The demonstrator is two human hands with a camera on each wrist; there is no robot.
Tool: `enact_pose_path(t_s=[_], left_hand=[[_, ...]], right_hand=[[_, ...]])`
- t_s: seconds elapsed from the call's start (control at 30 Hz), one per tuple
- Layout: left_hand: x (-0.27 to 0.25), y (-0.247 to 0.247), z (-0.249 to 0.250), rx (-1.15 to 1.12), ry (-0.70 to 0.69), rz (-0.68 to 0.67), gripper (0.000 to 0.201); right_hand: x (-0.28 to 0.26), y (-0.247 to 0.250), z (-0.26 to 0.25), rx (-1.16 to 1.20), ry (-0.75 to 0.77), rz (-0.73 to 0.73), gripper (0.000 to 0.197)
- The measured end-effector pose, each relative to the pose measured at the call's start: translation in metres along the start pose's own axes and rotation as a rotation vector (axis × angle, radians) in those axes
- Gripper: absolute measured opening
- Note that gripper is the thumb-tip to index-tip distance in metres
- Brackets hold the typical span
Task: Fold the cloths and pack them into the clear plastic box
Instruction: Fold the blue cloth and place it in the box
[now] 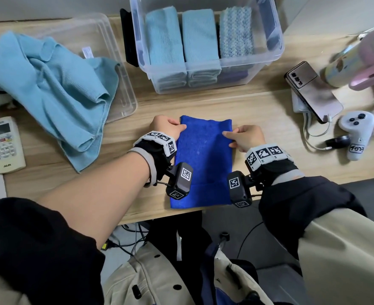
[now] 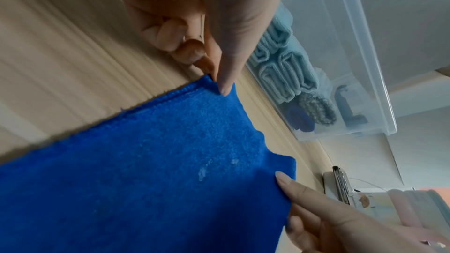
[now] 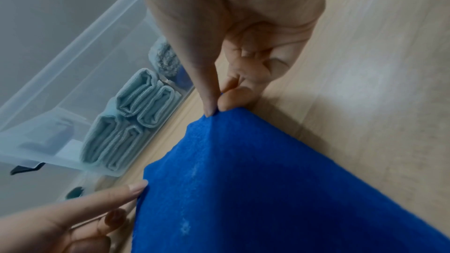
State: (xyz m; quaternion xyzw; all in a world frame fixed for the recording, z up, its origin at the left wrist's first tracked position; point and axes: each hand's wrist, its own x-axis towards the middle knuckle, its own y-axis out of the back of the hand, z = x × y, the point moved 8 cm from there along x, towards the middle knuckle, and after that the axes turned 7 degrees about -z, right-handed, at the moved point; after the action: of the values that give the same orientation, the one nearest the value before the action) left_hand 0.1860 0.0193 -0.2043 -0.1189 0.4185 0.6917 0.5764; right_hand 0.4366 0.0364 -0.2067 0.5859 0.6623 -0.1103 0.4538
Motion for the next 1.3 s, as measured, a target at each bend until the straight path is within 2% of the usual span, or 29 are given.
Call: enact_pose_path(t_s=[0.17, 0.3, 0.4, 0.53, 0.73, 0.83, 0.97, 1.17, 1.3], left_hand=[[0.004, -0.002, 0.009, -0.008, 0.029, -0.016, 0.021], [0.006, -0.004, 0.009, -0.016, 0.037, -0.048, 0.005], [0.006, -0.002, 0.006, -0.044, 0.007, -0.042, 0.022], [0.001, 0.003, -0.003, -0.054, -0.021, -0.014, 0.022], [0.004, 0.01, -0.01, -0.077, -0.05, 0.062, 0.029], [0.003, 0.012, -0.007, -0.056, -0.058, 0.065, 0.02], [0.001, 0.013, -0.008, -0.079, -0.052, 0.048, 0.024], [-0.01, -0.005, -0.033, -0.086, 0.056, -0.083, 0.027], [-0.02, -0.011, -0.037, -0.095, 0.046, -0.098, 0.028]], right_hand=[[-0.001, -0.001, 0.001, 0.153, -0.048, 0.02, 0.024], [0.004, 0.002, 0.004, 0.213, -0.076, 0.043, 0.022], [0.008, 0.0, 0.003, 0.16, -0.082, -0.005, 0.019], [0.014, -0.002, -0.001, 0.064, -0.067, -0.041, 0.02], [0.021, 0.004, -0.015, -0.143, 0.108, 0.077, 0.024], [0.018, 0.003, -0.02, -0.199, 0.165, 0.128, 0.026], [0.011, 0.005, -0.022, -0.209, 0.158, 0.167, 0.011], [-0.001, 0.0, -0.008, -0.283, 0.076, 0.022, 0.025], [-0.01, -0.004, 0.004, -0.311, 0.038, -0.044, 0.026]])
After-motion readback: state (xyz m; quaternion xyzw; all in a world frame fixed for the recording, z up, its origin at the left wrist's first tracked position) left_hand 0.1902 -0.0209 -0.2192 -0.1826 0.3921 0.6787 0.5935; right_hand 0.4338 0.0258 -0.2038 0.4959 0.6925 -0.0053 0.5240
